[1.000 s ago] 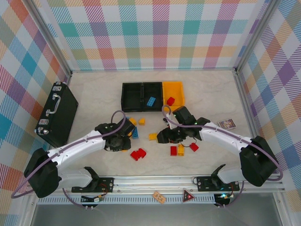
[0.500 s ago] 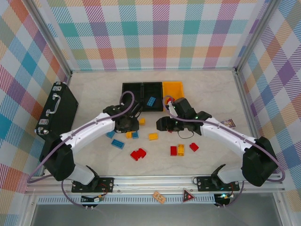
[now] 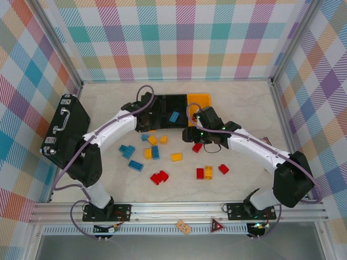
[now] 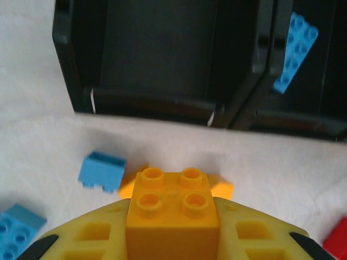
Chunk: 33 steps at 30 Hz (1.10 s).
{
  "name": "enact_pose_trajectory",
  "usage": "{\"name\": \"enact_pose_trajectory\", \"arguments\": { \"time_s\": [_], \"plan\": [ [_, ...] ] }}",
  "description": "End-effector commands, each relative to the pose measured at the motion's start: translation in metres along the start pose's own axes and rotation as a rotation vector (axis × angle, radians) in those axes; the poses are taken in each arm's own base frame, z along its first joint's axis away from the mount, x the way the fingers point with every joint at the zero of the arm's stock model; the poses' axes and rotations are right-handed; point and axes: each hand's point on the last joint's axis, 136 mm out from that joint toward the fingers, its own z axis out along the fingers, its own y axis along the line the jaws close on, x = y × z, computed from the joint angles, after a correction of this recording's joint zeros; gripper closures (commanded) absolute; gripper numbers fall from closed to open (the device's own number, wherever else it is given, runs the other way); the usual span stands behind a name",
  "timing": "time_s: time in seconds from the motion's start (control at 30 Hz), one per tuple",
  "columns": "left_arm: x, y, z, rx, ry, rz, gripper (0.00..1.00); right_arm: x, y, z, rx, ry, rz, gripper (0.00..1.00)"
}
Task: Sort the legos into containers by color
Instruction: Place the lego in the container.
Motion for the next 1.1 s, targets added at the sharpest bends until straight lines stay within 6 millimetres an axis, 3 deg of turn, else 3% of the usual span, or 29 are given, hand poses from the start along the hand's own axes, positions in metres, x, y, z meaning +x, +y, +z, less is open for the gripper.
{"name": "enact_pose_trajectory", "arguments": {
  "time_s": [0.0, 0.27, 0.63, 0.83, 1.07],
  "plan": [
    [-0.034, 0.0, 0.004, -0.007, -0.053, 0.009, 0.78, 0.006, -0.008, 0.004, 0.022, 0.013, 0.031, 0.45],
    [-0.07, -0.01, 0.041, -0.044, -0.059, 0.017, 0.76, 0.012, -0.017, 0.001, 0.059, 0.017, 0.043, 0.45],
    [-0.07, -0.001, 0.083, -0.12, -0.021, 0.009, 0.7, 0.015, -0.025, -0.003, 0.089, 0.01, 0.049, 0.45],
    [-0.072, -0.002, 0.078, -0.114, -0.033, 0.004, 0.47, 0.015, -0.026, -0.004, 0.099, 0.006, 0.05, 0.44],
    [-0.077, -0.009, 0.046, -0.05, -0.07, -0.003, 0.43, 0.014, -0.03, -0.007, 0.12, 0.002, 0.057, 0.42]
  ]
}}
